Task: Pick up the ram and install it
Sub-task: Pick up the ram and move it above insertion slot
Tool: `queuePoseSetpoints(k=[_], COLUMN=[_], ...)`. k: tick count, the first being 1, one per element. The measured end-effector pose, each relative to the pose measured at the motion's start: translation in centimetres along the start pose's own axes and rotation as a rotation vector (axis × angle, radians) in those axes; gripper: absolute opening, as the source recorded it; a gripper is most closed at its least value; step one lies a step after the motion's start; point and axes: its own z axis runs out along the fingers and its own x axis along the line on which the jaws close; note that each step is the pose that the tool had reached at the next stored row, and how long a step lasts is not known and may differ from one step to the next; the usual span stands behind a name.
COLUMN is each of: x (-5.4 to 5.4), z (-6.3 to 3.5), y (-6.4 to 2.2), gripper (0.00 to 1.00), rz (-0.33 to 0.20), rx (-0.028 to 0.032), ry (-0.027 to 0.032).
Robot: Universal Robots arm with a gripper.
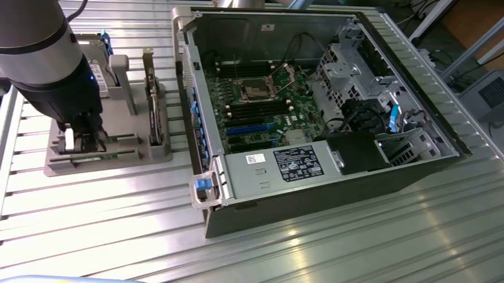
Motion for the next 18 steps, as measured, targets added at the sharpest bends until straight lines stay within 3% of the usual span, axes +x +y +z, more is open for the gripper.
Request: queuePoseSetpoints(k=[18], x=[0.1], z=[1.57], y=[0.04], gripper=[0.30], rz=[0.000], rx=[0.0005], ry=[0.0058])
